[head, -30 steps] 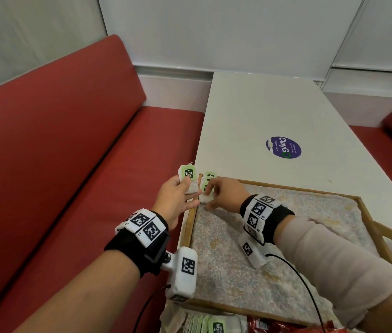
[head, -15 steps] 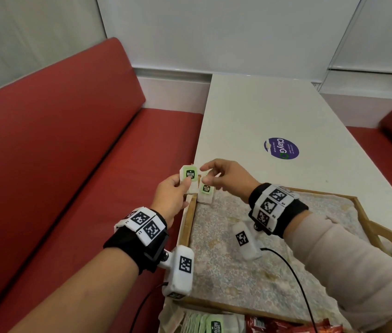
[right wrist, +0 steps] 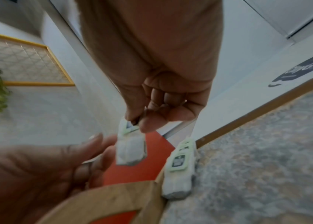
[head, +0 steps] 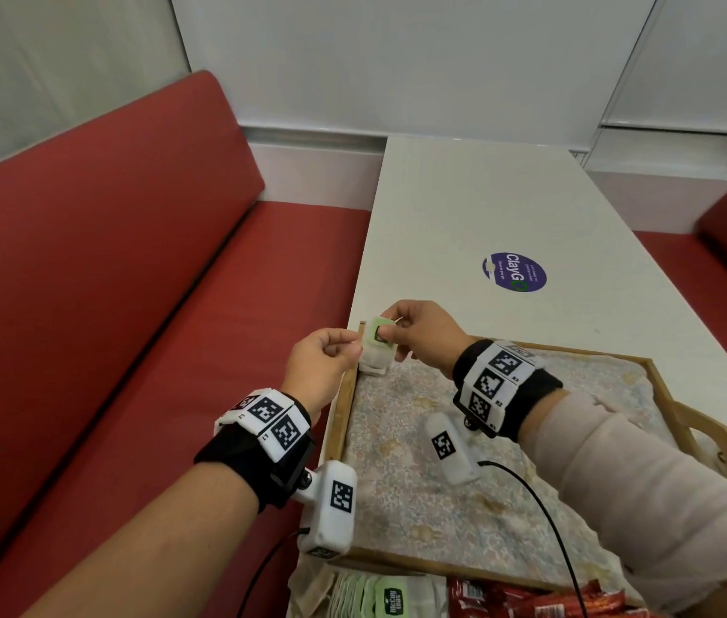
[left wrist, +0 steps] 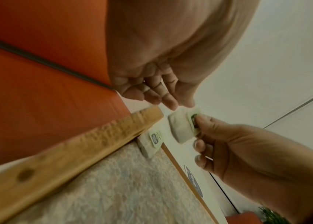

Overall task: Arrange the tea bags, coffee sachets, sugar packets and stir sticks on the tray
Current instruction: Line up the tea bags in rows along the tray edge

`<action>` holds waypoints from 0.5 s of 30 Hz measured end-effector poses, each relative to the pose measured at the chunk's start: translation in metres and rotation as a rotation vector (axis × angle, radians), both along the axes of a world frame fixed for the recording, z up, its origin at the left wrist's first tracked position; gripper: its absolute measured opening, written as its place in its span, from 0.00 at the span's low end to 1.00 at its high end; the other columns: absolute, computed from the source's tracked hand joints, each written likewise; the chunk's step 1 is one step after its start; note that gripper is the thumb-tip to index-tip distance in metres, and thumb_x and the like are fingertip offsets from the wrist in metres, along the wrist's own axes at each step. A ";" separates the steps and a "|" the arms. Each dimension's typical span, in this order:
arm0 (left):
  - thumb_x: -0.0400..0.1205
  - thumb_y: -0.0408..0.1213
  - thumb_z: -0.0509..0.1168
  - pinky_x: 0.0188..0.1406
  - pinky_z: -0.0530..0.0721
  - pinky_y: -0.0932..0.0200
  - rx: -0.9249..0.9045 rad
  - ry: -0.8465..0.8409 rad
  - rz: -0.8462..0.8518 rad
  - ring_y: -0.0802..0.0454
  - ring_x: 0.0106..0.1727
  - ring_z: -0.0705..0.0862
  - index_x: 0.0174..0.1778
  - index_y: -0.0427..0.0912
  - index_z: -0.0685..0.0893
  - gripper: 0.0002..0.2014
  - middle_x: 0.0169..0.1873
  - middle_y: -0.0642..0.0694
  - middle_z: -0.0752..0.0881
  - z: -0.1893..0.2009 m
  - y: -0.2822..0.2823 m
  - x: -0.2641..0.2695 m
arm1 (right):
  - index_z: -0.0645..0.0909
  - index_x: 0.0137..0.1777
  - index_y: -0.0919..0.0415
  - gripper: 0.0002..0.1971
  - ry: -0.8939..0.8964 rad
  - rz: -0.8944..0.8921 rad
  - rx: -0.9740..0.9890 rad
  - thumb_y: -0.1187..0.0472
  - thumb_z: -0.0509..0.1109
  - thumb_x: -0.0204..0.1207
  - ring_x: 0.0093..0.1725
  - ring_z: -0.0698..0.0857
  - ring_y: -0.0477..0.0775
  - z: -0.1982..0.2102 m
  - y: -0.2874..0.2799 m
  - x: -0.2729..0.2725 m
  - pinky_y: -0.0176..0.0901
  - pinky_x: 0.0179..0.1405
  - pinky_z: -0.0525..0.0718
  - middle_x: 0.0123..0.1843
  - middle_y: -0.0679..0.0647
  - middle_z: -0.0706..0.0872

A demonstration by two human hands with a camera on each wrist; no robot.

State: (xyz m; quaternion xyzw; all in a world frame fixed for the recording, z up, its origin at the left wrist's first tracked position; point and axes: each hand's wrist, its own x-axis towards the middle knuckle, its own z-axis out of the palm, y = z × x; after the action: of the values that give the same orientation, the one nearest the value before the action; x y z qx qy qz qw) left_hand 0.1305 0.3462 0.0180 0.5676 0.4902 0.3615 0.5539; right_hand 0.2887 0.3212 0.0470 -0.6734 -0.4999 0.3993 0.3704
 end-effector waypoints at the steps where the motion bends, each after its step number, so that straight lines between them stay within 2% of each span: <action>1: 0.78 0.26 0.69 0.45 0.82 0.68 0.005 0.021 -0.009 0.57 0.41 0.81 0.46 0.44 0.83 0.08 0.38 0.50 0.84 -0.002 0.001 -0.002 | 0.79 0.42 0.59 0.04 -0.036 -0.005 -0.019 0.66 0.71 0.77 0.24 0.80 0.47 -0.004 0.001 0.002 0.25 0.16 0.68 0.30 0.52 0.82; 3: 0.76 0.23 0.70 0.53 0.82 0.59 0.002 0.067 -0.029 0.56 0.46 0.81 0.45 0.47 0.83 0.12 0.41 0.51 0.83 -0.004 0.002 -0.004 | 0.78 0.43 0.58 0.05 -0.082 -0.011 -0.063 0.65 0.72 0.76 0.23 0.80 0.46 -0.014 0.003 0.005 0.26 0.16 0.68 0.31 0.52 0.83; 5: 0.75 0.21 0.70 0.57 0.82 0.55 -0.003 0.099 -0.048 0.55 0.48 0.81 0.46 0.45 0.82 0.14 0.42 0.51 0.83 -0.006 0.002 -0.005 | 0.78 0.46 0.58 0.05 -0.096 0.001 -0.117 0.64 0.72 0.76 0.22 0.80 0.46 -0.022 0.005 0.005 0.28 0.18 0.70 0.34 0.52 0.84; 9: 0.75 0.20 0.69 0.58 0.81 0.55 -0.005 0.109 -0.061 0.55 0.49 0.80 0.49 0.44 0.83 0.15 0.43 0.52 0.82 -0.007 0.003 -0.005 | 0.78 0.46 0.57 0.05 -0.134 0.064 -0.195 0.64 0.73 0.76 0.21 0.80 0.45 -0.032 0.009 0.000 0.31 0.20 0.72 0.40 0.57 0.87; 12: 0.75 0.20 0.70 0.57 0.81 0.56 -0.001 0.115 -0.066 0.58 0.47 0.79 0.51 0.43 0.83 0.15 0.43 0.53 0.81 -0.008 0.004 -0.005 | 0.77 0.43 0.56 0.07 -0.193 0.055 -0.208 0.64 0.74 0.75 0.21 0.80 0.44 -0.036 0.016 -0.003 0.33 0.22 0.75 0.37 0.53 0.86; 15: 0.75 0.21 0.70 0.55 0.80 0.60 0.003 0.111 -0.075 0.60 0.45 0.78 0.50 0.44 0.83 0.14 0.43 0.53 0.81 -0.009 0.004 -0.006 | 0.77 0.44 0.57 0.07 -0.247 0.022 -0.192 0.63 0.74 0.75 0.25 0.79 0.45 -0.036 0.024 -0.004 0.33 0.25 0.76 0.37 0.52 0.83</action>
State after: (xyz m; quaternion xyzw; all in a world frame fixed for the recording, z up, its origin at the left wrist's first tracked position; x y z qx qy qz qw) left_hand 0.1246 0.3502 0.0091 0.6056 0.4981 0.3094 0.5380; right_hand 0.2851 0.3454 0.0109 -0.7442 -0.5086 0.3635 0.2354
